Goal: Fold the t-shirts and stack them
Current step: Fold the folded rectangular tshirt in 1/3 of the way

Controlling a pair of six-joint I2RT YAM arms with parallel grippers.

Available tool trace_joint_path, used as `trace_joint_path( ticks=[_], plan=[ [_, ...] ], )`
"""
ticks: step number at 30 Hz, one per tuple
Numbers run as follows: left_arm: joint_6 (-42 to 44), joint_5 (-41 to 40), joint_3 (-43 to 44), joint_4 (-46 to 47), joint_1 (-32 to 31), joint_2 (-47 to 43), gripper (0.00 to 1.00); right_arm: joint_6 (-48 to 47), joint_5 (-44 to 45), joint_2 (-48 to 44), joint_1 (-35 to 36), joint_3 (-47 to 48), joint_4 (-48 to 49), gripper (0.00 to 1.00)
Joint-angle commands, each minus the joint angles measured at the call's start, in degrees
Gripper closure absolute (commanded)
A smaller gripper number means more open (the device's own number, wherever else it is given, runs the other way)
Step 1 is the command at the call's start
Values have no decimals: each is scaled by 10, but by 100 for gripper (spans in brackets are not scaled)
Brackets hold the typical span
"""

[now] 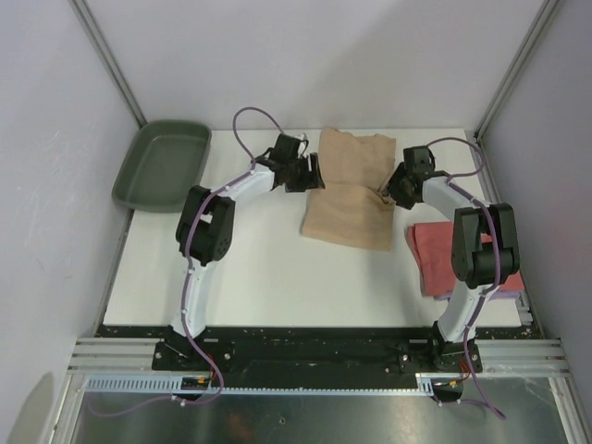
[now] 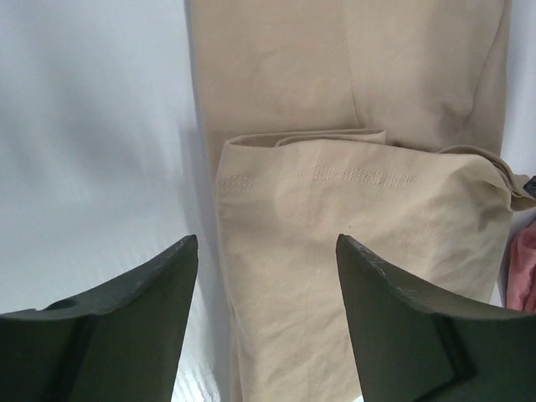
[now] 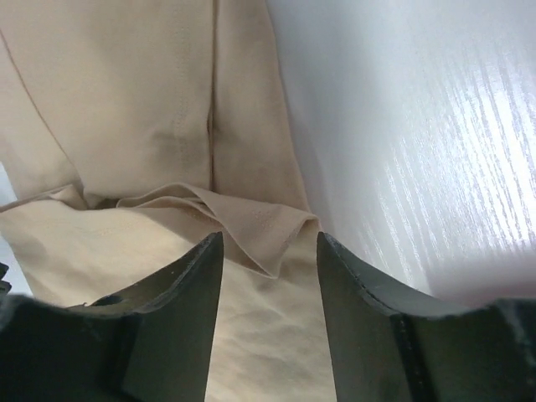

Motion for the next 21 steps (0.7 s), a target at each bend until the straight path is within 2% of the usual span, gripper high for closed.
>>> trace_joint_path(
  ticks=[1, 7, 11, 15, 21],
  plan=[
    [30, -11, -18, 24, 10, -82, 33, -28, 16, -54, 2, 30, -23, 47],
    [13, 21, -93, 30, -5, -138, 79, -36, 40, -67, 38, 30, -38, 63],
    [-8, 42, -148, 33, -19, -159, 96, -37, 32, -47, 51, 30, -25, 76],
    [-27, 60, -210, 53, -31, -167, 100, -35, 32, -32, 60, 31, -27, 83],
    [-56, 35, -276, 57, -39, -164, 100, -40, 27, -11, 70, 30, -17, 85]
  ],
)
